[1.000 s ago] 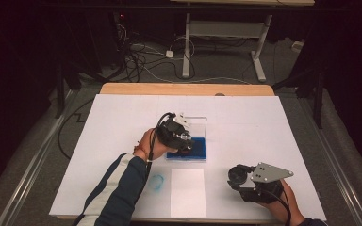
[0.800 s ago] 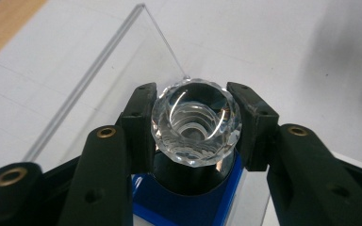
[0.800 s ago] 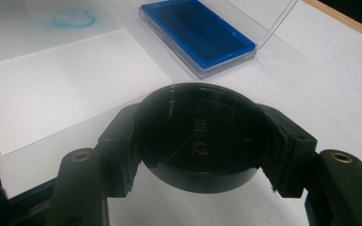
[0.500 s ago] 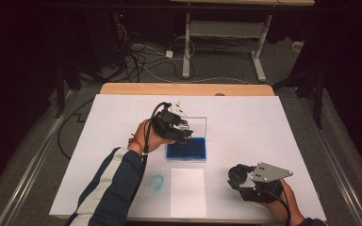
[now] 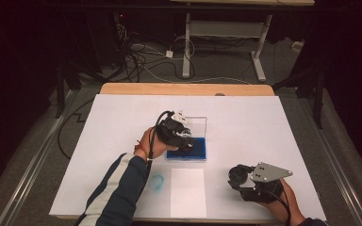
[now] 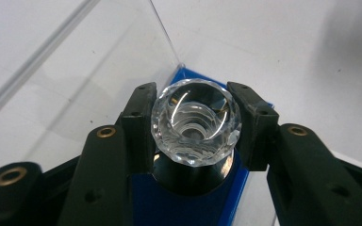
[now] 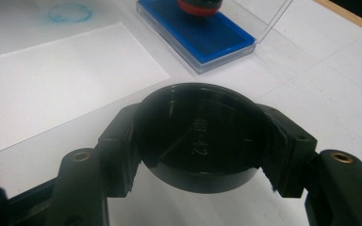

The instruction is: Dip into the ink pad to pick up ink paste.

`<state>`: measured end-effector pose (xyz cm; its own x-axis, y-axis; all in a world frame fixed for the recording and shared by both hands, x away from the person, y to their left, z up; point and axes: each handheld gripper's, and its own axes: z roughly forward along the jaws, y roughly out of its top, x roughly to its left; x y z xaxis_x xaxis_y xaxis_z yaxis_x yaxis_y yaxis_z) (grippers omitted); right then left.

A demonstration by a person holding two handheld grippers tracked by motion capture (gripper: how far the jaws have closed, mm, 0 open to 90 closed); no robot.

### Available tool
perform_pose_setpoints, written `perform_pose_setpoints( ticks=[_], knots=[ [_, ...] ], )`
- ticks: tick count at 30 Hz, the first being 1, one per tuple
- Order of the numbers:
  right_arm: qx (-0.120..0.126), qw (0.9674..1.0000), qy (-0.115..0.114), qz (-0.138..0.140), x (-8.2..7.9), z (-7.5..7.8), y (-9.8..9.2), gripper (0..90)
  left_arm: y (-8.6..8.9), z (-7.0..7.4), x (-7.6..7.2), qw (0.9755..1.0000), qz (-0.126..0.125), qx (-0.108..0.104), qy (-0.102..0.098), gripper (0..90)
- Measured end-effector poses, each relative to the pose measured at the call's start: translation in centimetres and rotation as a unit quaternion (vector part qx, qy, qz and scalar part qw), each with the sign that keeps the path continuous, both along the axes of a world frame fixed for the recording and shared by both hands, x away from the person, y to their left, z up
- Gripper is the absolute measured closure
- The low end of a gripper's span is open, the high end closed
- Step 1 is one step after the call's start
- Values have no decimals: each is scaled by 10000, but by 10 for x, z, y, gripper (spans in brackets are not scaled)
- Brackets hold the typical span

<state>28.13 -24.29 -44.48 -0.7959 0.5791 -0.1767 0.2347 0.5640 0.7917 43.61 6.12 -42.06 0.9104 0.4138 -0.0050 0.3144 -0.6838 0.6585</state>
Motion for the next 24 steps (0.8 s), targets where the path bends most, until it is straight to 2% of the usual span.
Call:
perform_pose_setpoints(
  ticks=[2, 4, 14, 18, 20, 21, 22, 24],
  knots=[
    [-5, 10000, 2, -2, 0, 0, 0, 380, -1, -6, 1, 10000, 13, 27, 21, 539],
    [-13, 10000, 7, 3, 0, 0, 0, 380, -1, -10, 1, 10000, 13, -56, 35, 539],
    [-40, 10000, 28, 7, 0, -1, 1, 380, 3, -14, -1, 9996, 97, -233, 101, 540],
    [-45, 10000, 21, 0, 0, -1, 2, 380, 4, -14, -2, 9991, 148, -324, 230, 541],
    [-45, 10000, 25, -13, 0, -1, 1, 380, 4, -13, -3, 9990, 74, -331, 277, 541],
    [-44, 10000, 27, -6, 0, -1, 1, 380, 4, -14, -3, 9984, 18, -435, 365, 541],
    [-45, 10000, 23, -6, 1, -1, 1, 380, 3, -14, -4, 9985, 23, -430, 350, 541],
    [-57, 10000, 33, -10, 1, -1, 1, 380, -2, -13, -7, 9996, -15, -225, 146, 540]
  ],
)
